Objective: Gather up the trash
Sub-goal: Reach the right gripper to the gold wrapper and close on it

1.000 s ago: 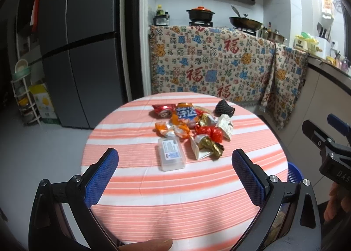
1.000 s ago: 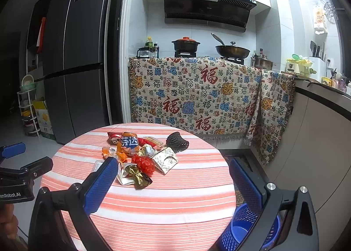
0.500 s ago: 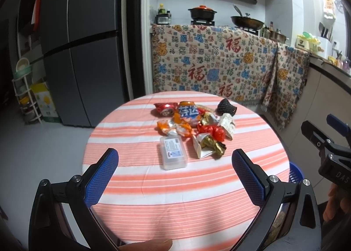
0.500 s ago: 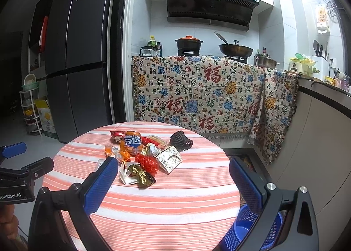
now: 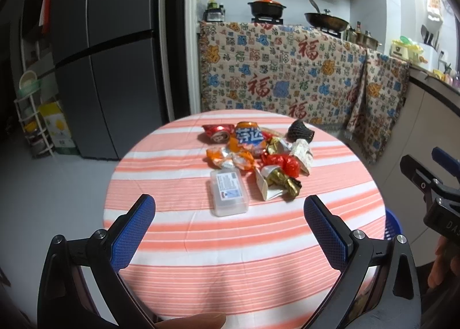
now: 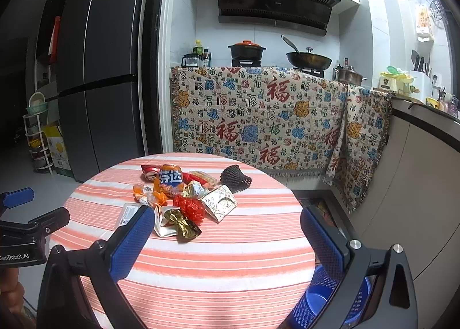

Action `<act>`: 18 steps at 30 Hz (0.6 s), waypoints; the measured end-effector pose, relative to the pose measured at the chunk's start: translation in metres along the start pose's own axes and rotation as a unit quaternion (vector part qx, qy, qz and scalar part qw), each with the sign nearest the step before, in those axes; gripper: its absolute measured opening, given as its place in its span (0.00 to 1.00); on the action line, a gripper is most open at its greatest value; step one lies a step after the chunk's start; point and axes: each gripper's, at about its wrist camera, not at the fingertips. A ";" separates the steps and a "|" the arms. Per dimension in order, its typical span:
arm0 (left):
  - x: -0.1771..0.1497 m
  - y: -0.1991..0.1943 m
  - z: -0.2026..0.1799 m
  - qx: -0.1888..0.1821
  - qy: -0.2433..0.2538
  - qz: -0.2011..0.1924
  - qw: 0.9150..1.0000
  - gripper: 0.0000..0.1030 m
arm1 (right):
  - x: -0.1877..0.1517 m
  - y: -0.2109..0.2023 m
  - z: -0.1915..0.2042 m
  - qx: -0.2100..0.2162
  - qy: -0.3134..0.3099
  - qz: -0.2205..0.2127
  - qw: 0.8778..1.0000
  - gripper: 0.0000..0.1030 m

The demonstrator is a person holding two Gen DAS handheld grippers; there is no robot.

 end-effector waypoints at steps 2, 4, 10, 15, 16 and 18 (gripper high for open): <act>-0.002 0.007 0.002 0.001 -0.002 0.006 1.000 1.00 | -0.002 0.002 0.000 0.000 -0.001 0.003 1.000 1.00; -0.006 0.016 0.006 0.001 -0.005 0.014 1.000 1.00 | -0.005 0.006 0.000 0.002 -0.003 0.005 1.000 1.00; -0.019 0.040 0.014 0.016 -0.005 0.036 0.999 1.00 | -0.019 0.027 0.003 0.019 -0.008 0.031 0.999 1.00; -0.025 0.064 0.018 0.015 -0.006 0.052 0.998 1.00 | -0.034 0.054 0.009 0.055 -0.015 0.057 0.997 1.00; -0.027 0.067 0.018 0.013 -0.007 0.053 0.998 1.00 | -0.037 0.062 0.008 0.066 -0.011 0.067 0.995 1.00; -0.031 0.079 0.016 0.004 -0.007 0.062 0.998 1.00 | -0.044 0.074 0.007 0.079 -0.003 0.080 0.994 1.00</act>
Point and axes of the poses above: each gripper's, at about its wrist camera, not at the fingertips, and y roughly the way its jaws point, z to its left, x to its top, and after that the axes turned 3 degrees about x, right-handed
